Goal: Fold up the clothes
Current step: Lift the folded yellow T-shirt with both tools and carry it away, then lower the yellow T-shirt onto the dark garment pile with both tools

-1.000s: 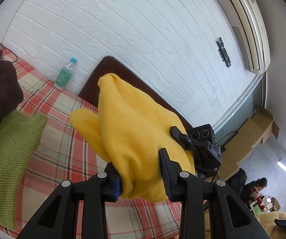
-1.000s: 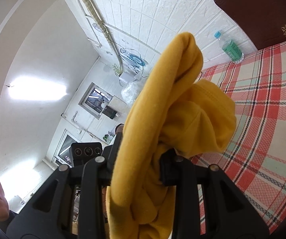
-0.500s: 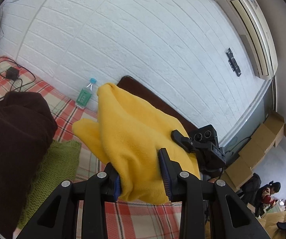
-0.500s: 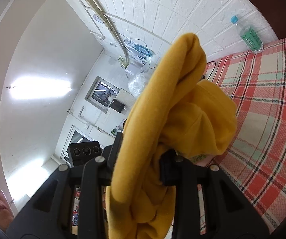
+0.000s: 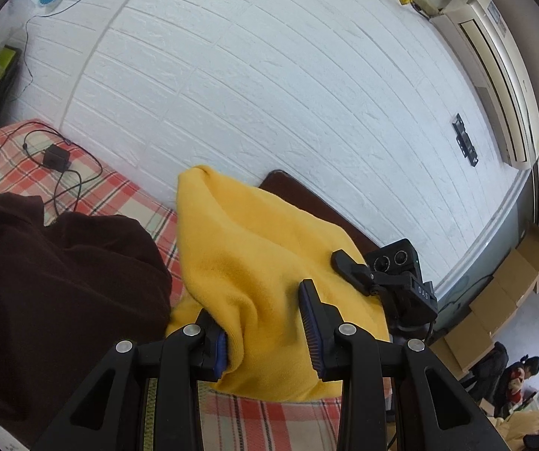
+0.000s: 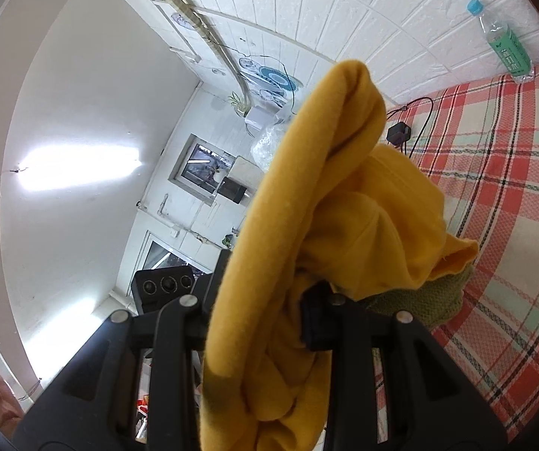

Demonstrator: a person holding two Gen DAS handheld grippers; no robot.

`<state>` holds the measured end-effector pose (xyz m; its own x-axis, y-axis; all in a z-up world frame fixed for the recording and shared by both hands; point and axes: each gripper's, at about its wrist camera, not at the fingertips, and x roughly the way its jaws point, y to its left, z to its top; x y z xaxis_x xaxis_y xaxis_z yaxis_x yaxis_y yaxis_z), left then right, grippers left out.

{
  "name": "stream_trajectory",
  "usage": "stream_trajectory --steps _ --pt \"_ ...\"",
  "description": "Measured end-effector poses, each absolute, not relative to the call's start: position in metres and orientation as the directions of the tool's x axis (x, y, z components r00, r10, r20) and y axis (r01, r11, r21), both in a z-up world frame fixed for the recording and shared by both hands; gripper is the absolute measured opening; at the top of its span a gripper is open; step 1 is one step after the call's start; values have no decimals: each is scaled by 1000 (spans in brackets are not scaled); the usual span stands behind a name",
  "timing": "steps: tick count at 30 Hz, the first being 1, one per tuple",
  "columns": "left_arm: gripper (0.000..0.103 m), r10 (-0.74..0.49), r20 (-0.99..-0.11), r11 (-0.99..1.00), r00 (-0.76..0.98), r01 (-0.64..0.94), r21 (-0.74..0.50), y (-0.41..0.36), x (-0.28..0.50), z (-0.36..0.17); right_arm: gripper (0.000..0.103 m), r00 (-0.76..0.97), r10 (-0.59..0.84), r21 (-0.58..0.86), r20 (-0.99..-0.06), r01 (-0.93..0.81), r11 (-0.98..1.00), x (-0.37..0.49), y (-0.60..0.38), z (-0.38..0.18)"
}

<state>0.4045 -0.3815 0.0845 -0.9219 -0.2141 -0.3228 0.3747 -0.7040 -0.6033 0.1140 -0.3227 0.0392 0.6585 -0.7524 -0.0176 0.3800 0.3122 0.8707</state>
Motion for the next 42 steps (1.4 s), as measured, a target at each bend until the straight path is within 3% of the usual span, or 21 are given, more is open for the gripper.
stream_trajectory --steps 22,35,38,42 --pt "32 -365 -303 -660 -880 474 -583 -439 461 109 33 713 -698 893 62 273 358 163 -407 49" --pt "32 -457 -199 -722 -867 492 -487 -456 472 172 33 697 -707 799 120 355 485 173 -426 118" --pt "32 -474 -235 -713 -849 526 -463 -449 480 159 33 714 -693 811 93 349 469 180 -426 104" --pt "32 -468 -349 -653 -812 584 -482 -450 487 105 33 736 -677 861 13 336 381 190 -425 58"
